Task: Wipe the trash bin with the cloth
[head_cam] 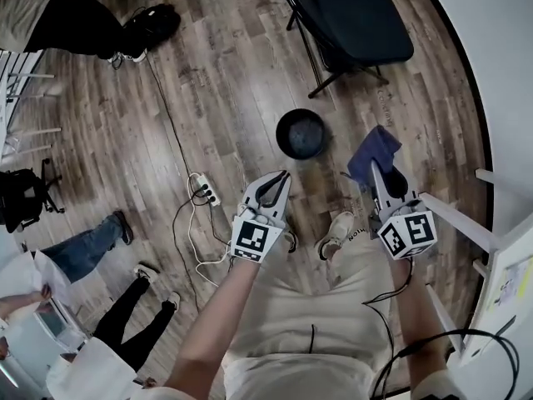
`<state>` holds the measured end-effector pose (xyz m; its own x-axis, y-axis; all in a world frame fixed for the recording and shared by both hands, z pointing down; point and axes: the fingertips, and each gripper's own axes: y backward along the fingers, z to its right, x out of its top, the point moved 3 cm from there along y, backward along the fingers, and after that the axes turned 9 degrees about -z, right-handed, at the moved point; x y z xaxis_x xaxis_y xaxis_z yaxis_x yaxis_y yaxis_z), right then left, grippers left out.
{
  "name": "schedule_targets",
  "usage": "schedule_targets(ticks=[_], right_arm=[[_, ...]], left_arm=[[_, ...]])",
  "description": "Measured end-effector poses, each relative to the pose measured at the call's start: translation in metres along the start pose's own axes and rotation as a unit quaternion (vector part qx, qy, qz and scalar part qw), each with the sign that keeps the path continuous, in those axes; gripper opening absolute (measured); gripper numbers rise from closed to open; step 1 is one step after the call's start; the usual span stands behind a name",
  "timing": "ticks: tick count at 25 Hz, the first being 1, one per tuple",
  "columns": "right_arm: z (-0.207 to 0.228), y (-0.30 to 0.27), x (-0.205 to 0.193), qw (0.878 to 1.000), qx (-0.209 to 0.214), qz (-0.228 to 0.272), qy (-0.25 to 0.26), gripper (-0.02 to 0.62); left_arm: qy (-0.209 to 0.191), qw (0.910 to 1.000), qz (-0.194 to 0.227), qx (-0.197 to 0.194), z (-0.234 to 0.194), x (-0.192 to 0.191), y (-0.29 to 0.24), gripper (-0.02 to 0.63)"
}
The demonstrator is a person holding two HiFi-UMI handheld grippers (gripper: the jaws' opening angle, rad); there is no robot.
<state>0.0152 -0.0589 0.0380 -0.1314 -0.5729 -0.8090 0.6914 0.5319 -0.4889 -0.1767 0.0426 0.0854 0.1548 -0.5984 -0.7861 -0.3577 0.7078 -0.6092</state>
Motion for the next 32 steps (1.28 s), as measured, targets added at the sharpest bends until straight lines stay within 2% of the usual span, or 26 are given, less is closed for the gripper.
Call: schedule_targets(ticks=[5, 10, 16, 19, 22, 23, 25, 27, 30, 32], right_arm=[[0.018, -0.024, -0.048, 1.000, -0.009, 0.007, 0.013, 0.066], [0.029, -0.031, -0.083, 0.999, -0.020, 0.039, 0.024, 0.066], [0.052, -0.073, -0.156, 0.997, 0.002, 0.048, 0.056, 0.063], [0.076, -0.108, -0.198, 0.997, 0.009, 0.056, 0.055, 0.063], [0.096, -0.146, -0.241, 0.994, 0.025, 0.076, 0.076, 0.063], [0.101, -0.156, -0.256, 0.993, 0.030, 0.082, 0.083, 0.063], [0.110, -0.172, -0.278, 0.992, 0.035, 0.092, 0.074, 0.063], [0.114, -0.185, -0.274, 0.992, 0.044, 0.105, 0.045, 0.063], [0.108, -0.195, -0.265, 0.991, 0.051, 0.104, 0.073, 0.063], [0.115, -0.201, -0.280, 0.995, 0.046, 0.077, 0.052, 0.063]], left_arm=[[-0.013, 0.9999, -0.011, -0.003, 0.002, -0.045, -0.048, 0.011], [-0.018, 0.9998, -0.011, 0.000, 0.004, -0.077, -0.087, 0.011], [-0.019, 0.9997, 0.010, 0.010, -0.013, -0.123, -0.149, 0.011], [-0.039, 0.9991, 0.016, -0.001, -0.023, -0.149, -0.188, 0.011], [-0.057, 0.9980, 0.027, 0.000, -0.033, -0.172, -0.225, 0.011], [-0.049, 0.9982, 0.034, 0.000, -0.036, -0.176, -0.233, 0.011], [-0.007, 0.9981, 0.059, -0.014, -0.040, -0.170, -0.243, 0.011], [0.015, 0.9956, 0.088, -0.028, -0.039, -0.154, -0.245, 0.011], [0.006, 0.9962, 0.085, -0.021, -0.035, -0.150, -0.243, 0.011], [-0.018, 0.9981, 0.059, -0.009, -0.028, -0.163, -0.249, 0.011]])
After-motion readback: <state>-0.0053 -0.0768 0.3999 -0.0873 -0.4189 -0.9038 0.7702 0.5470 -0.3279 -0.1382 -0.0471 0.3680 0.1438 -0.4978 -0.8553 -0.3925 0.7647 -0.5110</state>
